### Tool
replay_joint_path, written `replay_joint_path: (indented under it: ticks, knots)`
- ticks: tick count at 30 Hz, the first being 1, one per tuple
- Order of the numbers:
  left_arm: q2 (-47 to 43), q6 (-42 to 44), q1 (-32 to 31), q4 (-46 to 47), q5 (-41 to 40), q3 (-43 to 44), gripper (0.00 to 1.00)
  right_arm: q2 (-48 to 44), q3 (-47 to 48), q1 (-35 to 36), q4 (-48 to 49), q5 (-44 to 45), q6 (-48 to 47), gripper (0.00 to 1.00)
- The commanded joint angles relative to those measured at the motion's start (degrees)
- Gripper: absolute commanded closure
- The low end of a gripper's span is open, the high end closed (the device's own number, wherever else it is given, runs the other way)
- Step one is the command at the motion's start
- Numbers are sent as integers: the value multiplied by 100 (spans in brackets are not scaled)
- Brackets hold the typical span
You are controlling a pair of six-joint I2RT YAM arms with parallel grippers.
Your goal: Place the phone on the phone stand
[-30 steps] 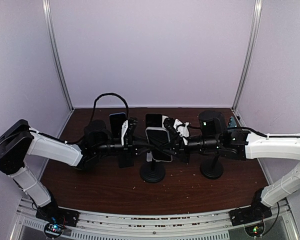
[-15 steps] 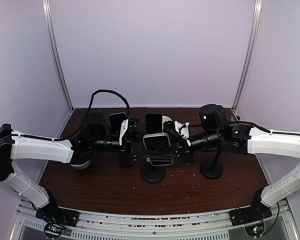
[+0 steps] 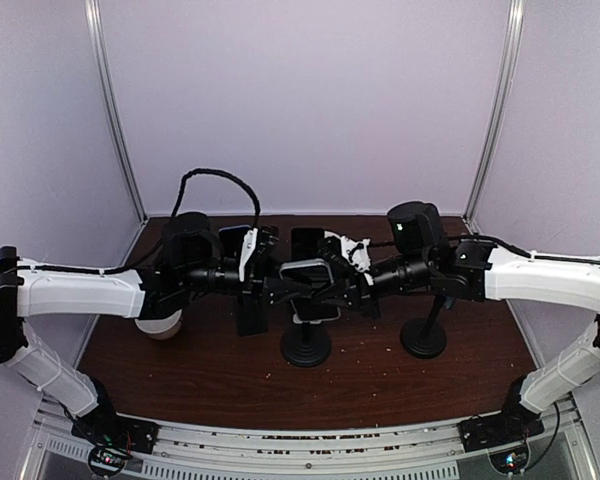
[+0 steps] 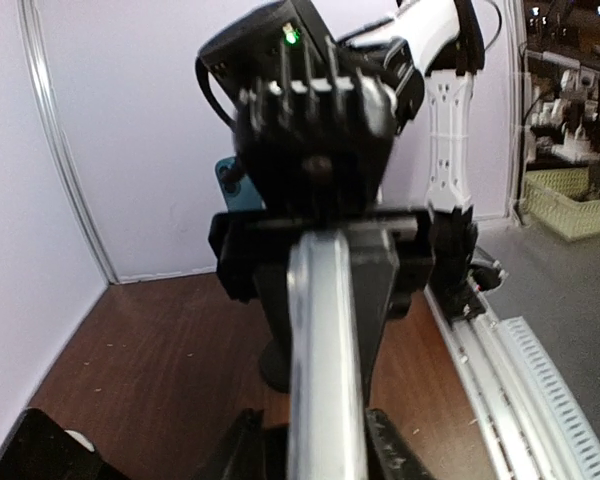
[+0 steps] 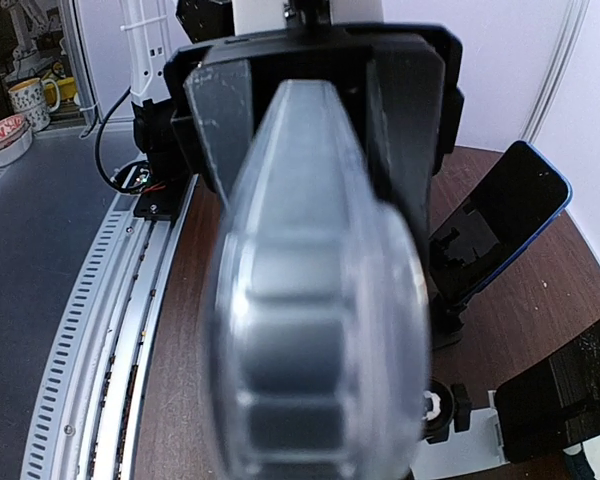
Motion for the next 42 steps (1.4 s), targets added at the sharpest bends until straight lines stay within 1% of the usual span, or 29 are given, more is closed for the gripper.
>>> replay_joint_path:
  ticks: [1,3,4,5,6,7,9,11,13,16,18,22,24,26,30,34,35,38,39,40,42]
  knots:
    - [161,15,34,31,533,509,85,-173,-52,-25,779,75,220,100]
    - [227,-46,34,-45,735,560,100,-215,-92,-25,855,140,326,98]
    - [229,-96,34,-68,725,564,100,-229,-109,-19,868,248,461,91]
    - [212,-146,34,-151,605,558,100,-246,-136,-14,902,516,656,80]
    - [165,-146,34,-284,390,555,100,-289,-198,-14,926,869,912,71]
    - [79,-63,30,-502,137,550,100,-372,-340,-12,974,1339,1155,68]
    - [-128,112,34,-856,-159,499,100,-656,-818,79,1226,2160,1580,57]
    - [-294,126,36,-916,-334,420,100,-991,-1332,305,1503,2669,1748,51]
    - [-320,-26,34,-677,-259,377,100,-1287,-1770,505,1747,3063,1817,45]
    - [-262,-397,34,-155,-91,400,100,-1498,-2258,558,2099,3300,2036,40]
    - [-285,-558,34,-114,-238,518,100,-1443,-2344,582,2108,3460,2108,37]
    - [-599,-651,34,-510,-552,694,100,-1259,-2386,734,2273,3883,2062,36]
    - [-796,-608,34,-860,-823,759,100,-1183,-2432,846,2503,4114,2104,36]
    - [-948,-609,34,-1001,-996,737,100,-1051,-2471,1003,2816,4224,2177,36]
    - [-1090,-737,34,-904,-919,700,100,-751,-2432,1200,3178,4352,2285,36]
    - [-978,-808,25,-776,-885,709,100,-495,-2269,1254,3371,4309,2359,37]
    - [-936,-840,26,-743,-844,726,100,-427,-2203,1293,3355,4382,2325,38]
    - [-849,-854,4,-758,-792,804,100,-306,-2132,1351,3377,4624,2318,53]
    - [-850,-804,-8,-834,-809,822,100,-286,-2149,1355,3400,4628,2323,56]
    - [-860,-764,-14,-902,-811,824,100,-280,-2155,1363,3411,4636,2341,56]
    - [-879,-725,-19,-1005,-794,814,100,-252,-2139,1388,3400,4690,2391,53]
